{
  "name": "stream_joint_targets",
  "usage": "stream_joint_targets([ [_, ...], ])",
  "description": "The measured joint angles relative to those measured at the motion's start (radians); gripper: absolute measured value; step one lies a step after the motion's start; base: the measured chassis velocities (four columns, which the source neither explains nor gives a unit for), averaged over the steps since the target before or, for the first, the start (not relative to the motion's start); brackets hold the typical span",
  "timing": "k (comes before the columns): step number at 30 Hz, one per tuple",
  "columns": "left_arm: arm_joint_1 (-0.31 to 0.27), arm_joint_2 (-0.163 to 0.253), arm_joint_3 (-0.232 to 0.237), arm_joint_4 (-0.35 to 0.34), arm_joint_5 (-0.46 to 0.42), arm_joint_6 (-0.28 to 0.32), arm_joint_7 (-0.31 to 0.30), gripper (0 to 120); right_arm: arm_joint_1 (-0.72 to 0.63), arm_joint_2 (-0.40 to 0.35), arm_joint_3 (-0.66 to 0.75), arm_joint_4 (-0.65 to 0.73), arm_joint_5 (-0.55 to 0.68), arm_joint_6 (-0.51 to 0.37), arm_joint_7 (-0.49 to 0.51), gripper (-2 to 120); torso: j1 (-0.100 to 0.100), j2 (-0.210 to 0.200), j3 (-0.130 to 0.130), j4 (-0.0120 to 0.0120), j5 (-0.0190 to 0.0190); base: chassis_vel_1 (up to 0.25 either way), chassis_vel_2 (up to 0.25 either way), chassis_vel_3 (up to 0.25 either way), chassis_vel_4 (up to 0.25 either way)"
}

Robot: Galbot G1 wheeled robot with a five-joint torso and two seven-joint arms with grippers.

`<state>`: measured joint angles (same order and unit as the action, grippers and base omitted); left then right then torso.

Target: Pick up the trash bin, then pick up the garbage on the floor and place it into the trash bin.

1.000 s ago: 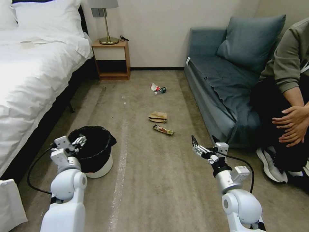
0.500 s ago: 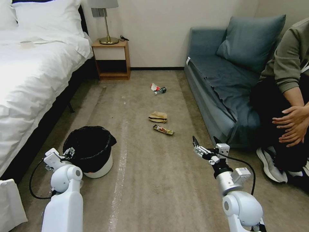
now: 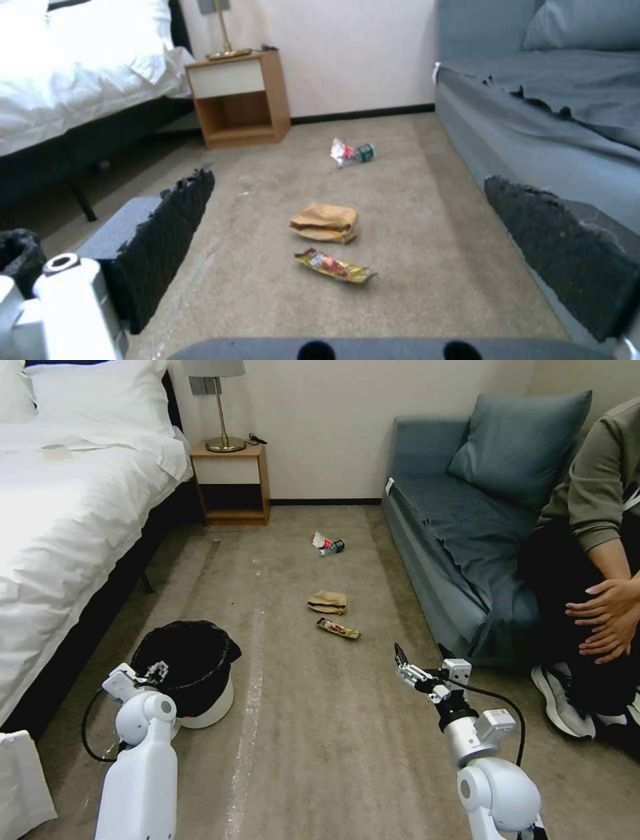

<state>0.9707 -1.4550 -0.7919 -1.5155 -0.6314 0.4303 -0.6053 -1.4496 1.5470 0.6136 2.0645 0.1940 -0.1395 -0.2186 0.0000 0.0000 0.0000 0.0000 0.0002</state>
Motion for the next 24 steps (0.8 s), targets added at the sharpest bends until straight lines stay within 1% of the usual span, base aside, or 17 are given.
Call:
stream_joint_targets([
  [2,-0.008,0.0,-0.003,0.014,0.0,-0.002,-0.004,90,0.0,0.0,0.002,-0.001,0.0,0.003,0.0,100,0.0,0.0,0.0,0.0,0.0004,0.0,0.0,0.0,0.0],
  [5,-0.016,0.0,-0.01,0.046,0.011,-0.001,-0.007,75,-0.001,0.0,0.006,-0.004,0.001,0.008,-0.001,100,0.0,0.0,0.0,0.0002,0.0017,0.0,0.0,0.0,0.0],
  [6,-0.016,0.0,-0.01,0.046,0.011,-0.001,-0.007,75,-0.001,0.0,0.006,-0.004,0.001,0.008,-0.001,100,0.0,0.0,0.0,0.0002,0.0017,0.0,0.0,0.0,0.0],
  [7,-0.016,0.0,-0.011,0.051,0.011,-0.002,-0.008,71,0.0,0.0,0.006,-0.005,0.001,0.008,-0.001,100,0.0,0.0,0.0,0.0002,0.0018,0.0,0.0,0.0,0.0],
  [8,-0.016,-0.001,-0.012,0.058,0.013,-0.002,-0.008,65,0.002,0.0,0.006,-0.008,0.001,0.009,-0.001,100,0.0,0.0,-0.001,0.0003,0.0021,0.0,0.0,0.0,0.0],
  [9,-0.016,-0.001,-0.012,0.058,0.013,-0.002,-0.008,65,0.002,0.0,0.006,-0.008,0.001,0.009,-0.001,100,0.0,0.0,-0.001,0.0003,0.0021,0.0,0.0,0.0,0.0],
  [10,-0.014,-0.002,-0.012,0.06,0.013,-0.002,-0.008,59,0.004,0.0,0.006,-0.01,0.002,0.009,-0.001,100,0.0,0.0,-0.001,0.0003,0.002,0.0,0.0,0.0,0.0],
  [11,-0.014,-0.002,-0.012,0.06,0.013,-0.002,-0.008,59,0.004,0.0,0.006,-0.01,0.002,0.009,-0.001,100,0.0,0.0,-0.001,0.0003,0.002,0.0,0.0,0.0,0.0],
  [13,-0.012,-0.003,-0.012,0.06,0.013,-0.002,-0.009,46,0.01,0.004,0.003,-0.016,0.002,0.009,-0.001,100,0.0,0.0,-0.001,0.0003,0.0012,0.0,0.0,0.0,0.0],
  [14,-0.012,-0.004,-0.012,0.058,0.013,-0.002,-0.011,41,0.012,0.006,0.001,-0.018,0.002,0.009,-0.001,100,0.0,0.0,0.0,0.0003,0.0009,0.0,0.0,0.0,0.0],
  [16,-0.012,-0.004,-0.011,0.057,0.013,-0.002,-0.012,39,0.013,0.007,0.0,-0.019,0.002,0.009,-0.001,100,0.0,0.0,0.0,0.0003,0.0007,0.0,0.0,0.0,0.0],
  [17,-0.012,-0.004,-0.011,0.053,0.013,-0.002,-0.014,33,0.013,0.009,-0.002,-0.021,0.002,0.01,-0.001,100,0.0,0.0,0.0,0.0002,0.0002,0.0,0.0,0.0,0.0],
  [18,-0.012,-0.004,-0.011,0.053,0.013,-0.002,-0.014,33,0.013,0.009,-0.002,-0.021,0.002,0.01,-0.001,100,0.0,0.0,0.0,0.0002,0.0002,0.0,0.0,0.0,0.0],
  [19,-0.011,-0.005,-0.01,0.049,0.013,0.0,-0.015,25,0.013,0.011,-0.003,-0.023,0.002,0.011,-0.001,100,0.0,0.0,0.0,0.0002,-0.0002,0.0,0.0,0.0,0.0],
  [22,-0.01,-0.005,-0.01,0.047,0.013,0.0,-0.015,22,0.013,0.011,-0.003,-0.023,0.002,0.012,-0.001,100,0.0,0.0,0.0,0.0002,-0.0002,0.0,0.0,0.0,0.0],
  [23,-0.008,-0.006,-0.01,0.045,0.013,0.002,-0.015,10,0.015,0.012,-0.003,-0.024,0.002,0.012,-0.001,100,0.0,0.0,0.0,0.0002,-0.0003,0.0,0.0,0.0,0.0],
  [24,-0.007,-0.007,-0.009,0.045,0.013,0.002,-0.015,5,0.016,0.012,-0.003,-0.024,0.003,0.012,-0.001,100,0.0,0.0,0.0,0.0002,-0.0003,0.0,0.0,0.0,0.0],
])
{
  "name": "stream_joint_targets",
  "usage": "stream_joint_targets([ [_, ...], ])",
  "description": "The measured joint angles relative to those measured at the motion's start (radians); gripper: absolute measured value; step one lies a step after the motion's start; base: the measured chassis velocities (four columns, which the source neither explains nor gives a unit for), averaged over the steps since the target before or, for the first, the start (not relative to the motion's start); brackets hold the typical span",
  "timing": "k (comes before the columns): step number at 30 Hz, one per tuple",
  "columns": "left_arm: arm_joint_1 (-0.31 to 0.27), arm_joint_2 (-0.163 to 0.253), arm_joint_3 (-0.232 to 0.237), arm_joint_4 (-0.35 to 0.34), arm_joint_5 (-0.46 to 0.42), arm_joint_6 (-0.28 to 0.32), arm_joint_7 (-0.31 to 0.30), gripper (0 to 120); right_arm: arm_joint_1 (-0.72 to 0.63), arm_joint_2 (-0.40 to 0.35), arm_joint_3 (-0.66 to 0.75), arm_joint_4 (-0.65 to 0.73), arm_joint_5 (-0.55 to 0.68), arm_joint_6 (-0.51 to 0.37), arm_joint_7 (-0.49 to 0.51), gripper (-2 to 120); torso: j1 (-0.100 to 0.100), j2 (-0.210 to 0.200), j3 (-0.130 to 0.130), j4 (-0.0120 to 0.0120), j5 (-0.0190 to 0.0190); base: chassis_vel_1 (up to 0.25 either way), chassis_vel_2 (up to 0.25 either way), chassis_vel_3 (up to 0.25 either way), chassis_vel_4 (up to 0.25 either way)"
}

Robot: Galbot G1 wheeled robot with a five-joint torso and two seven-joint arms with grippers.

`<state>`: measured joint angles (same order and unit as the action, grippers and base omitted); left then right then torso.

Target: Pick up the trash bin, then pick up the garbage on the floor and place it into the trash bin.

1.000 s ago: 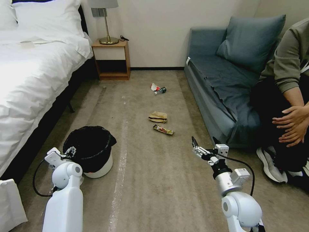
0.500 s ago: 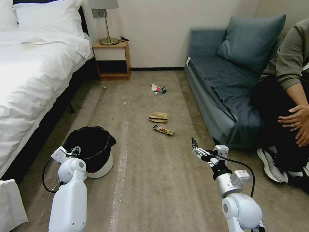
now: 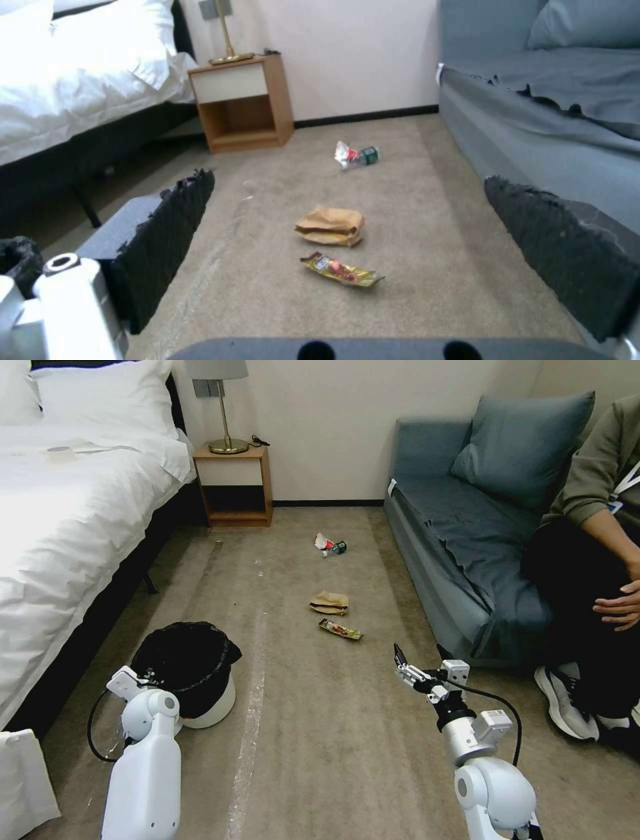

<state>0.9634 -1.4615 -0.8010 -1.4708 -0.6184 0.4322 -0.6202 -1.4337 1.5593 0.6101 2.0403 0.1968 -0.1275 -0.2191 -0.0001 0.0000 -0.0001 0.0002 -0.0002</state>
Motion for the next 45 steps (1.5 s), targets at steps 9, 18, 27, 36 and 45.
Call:
stream_joint_targets([
  [9,0.013,-0.003,0.0,-0.016,0.0,0.004,0.003,4,0.0,0.0,0.003,0.0,0.004,0.002,-0.001,100,0.0,0.0,0.0,-0.0001,0.0,0.0,0.0,0.0,0.0],
  [18,0.087,-0.008,0.003,-0.12,0.092,0.019,0.12,4,0.003,0.004,0.003,-0.006,0.003,0.012,0.003,100,0.0,0.0,0.001,-0.0004,-0.0025,0.0,0.0,0.0,0.0],
  [27,0.148,-0.009,0.025,-0.344,0.168,0.067,0.224,4,0.011,0.014,-0.008,-0.026,-0.04,0.062,0.045,100,0.0,0.0,0.0,-0.0003,-0.0006,0.0,0.0,0.0,0.0],
  [36,0.187,-0.011,0.046,-0.495,0.308,0.089,0.287,4,0.026,0.016,-0.016,-0.067,-0.068,0.176,0.095,100,0.0,0.0,0.0,-0.0003,0.0001,0.0,0.0,0.0,0.0],
  [45,0.216,-0.015,0.024,-0.573,0.414,0.104,0.368,4,0.034,0.014,0.002,-0.087,-0.07,0.21,0.072,100,0.0,0.0,0.0,-0.0001,0.0001,0.0,0.0,0.0,0.0],
])
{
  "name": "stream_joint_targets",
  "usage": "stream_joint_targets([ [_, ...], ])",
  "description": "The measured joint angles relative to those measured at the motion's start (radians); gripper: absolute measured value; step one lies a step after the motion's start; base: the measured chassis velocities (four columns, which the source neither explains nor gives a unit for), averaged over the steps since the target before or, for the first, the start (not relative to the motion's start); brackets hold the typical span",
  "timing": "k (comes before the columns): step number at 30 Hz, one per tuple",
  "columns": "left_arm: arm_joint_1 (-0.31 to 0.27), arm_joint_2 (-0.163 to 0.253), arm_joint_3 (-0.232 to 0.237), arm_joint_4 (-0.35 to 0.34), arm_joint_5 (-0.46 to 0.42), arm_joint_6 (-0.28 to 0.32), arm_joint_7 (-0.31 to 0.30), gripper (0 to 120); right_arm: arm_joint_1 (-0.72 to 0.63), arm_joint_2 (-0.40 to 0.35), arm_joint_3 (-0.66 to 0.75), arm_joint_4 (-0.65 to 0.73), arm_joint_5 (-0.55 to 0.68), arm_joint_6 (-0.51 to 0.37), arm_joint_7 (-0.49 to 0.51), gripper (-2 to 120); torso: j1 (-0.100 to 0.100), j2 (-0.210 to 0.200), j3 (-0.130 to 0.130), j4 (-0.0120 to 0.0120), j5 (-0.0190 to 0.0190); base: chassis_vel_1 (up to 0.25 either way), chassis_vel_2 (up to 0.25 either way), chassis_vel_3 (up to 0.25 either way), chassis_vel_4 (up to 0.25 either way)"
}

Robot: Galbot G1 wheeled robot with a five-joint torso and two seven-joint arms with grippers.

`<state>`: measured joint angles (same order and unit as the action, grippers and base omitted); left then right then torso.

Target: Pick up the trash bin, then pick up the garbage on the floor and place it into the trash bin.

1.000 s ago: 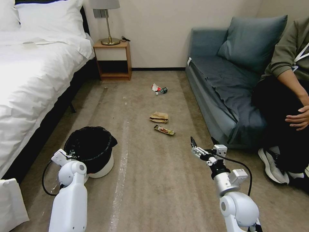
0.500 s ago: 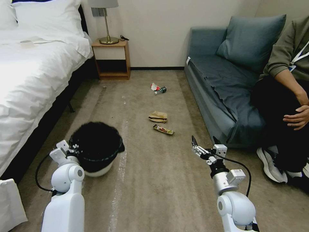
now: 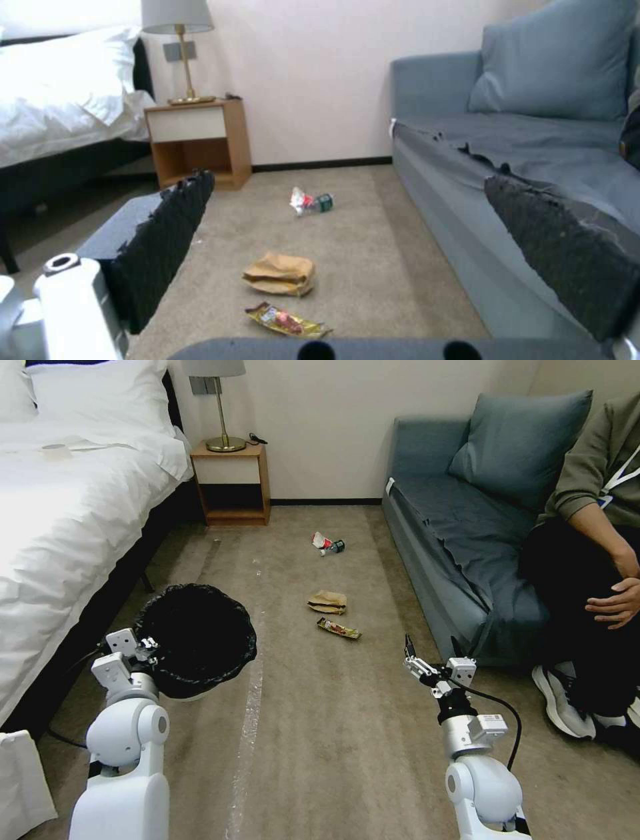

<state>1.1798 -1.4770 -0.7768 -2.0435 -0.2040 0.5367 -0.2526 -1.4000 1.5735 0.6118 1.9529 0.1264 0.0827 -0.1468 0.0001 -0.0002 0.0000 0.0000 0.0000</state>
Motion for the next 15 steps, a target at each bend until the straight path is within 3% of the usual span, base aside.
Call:
stream_joint_targets([
  [15,0.016,-0.007,-0.005,-0.009,-0.003,-0.007,0.009,4,-0.002,0.005,0.02,-0.001,0.004,-0.032,-0.014,100,0.0,0.0,0.0,-0.0001,0.0,0.0,0.0,0.0,0.0],
])
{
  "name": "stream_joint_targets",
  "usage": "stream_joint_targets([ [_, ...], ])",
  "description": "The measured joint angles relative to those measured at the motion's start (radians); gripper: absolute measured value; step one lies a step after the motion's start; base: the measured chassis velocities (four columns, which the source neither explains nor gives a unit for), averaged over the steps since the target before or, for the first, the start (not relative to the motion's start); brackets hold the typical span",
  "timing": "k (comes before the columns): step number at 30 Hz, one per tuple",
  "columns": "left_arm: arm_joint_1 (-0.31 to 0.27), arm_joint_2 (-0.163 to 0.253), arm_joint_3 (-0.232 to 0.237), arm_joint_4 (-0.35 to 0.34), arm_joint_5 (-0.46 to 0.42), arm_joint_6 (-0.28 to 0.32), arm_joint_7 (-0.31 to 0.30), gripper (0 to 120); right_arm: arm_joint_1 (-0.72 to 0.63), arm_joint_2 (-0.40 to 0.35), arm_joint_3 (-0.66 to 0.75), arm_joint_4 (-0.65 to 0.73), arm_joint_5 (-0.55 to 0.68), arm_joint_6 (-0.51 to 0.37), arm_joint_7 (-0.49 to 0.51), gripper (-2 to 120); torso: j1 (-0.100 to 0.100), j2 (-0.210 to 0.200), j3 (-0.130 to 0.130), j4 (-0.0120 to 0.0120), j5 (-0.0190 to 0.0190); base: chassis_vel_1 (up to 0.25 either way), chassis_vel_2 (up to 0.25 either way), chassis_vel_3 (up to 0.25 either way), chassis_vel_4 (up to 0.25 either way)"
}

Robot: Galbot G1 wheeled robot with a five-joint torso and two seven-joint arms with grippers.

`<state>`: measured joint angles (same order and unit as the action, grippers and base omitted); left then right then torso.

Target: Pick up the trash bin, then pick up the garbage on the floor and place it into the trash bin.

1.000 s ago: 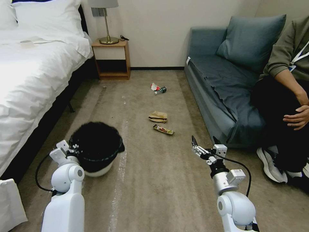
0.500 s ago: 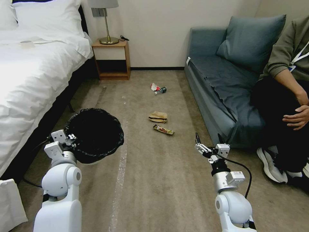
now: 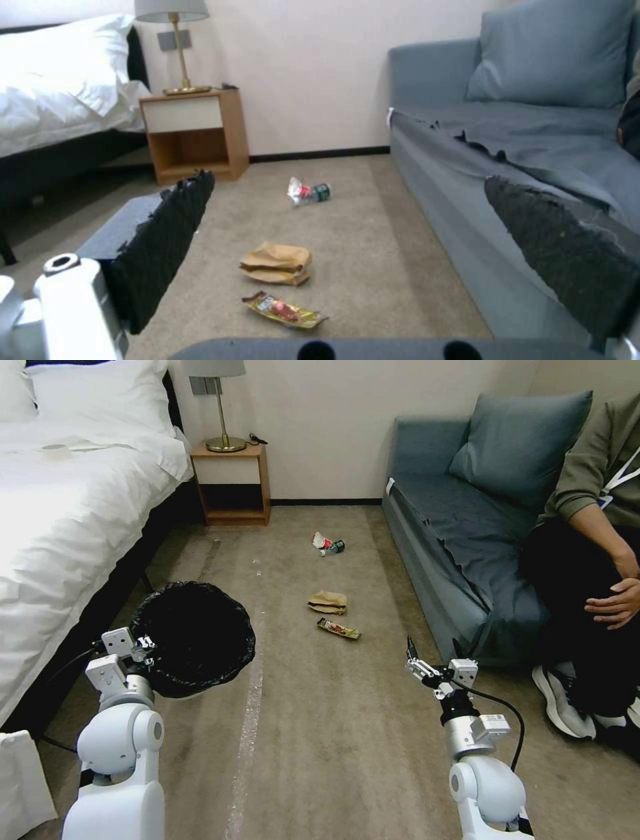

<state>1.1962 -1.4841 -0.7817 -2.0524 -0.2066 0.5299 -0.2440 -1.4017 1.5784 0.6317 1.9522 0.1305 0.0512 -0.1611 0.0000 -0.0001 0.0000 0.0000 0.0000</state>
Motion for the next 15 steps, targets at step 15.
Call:
stream_joint_targets([
  [15,0.0,0.0,-0.005,0.004,-0.001,-0.003,0.0,4,-0.001,0.006,0.005,-0.005,0.001,-0.005,-0.008,100,0.0,0.0,0.0,0.0,0.0,-0.032,0.031,0.031,-0.027],
])
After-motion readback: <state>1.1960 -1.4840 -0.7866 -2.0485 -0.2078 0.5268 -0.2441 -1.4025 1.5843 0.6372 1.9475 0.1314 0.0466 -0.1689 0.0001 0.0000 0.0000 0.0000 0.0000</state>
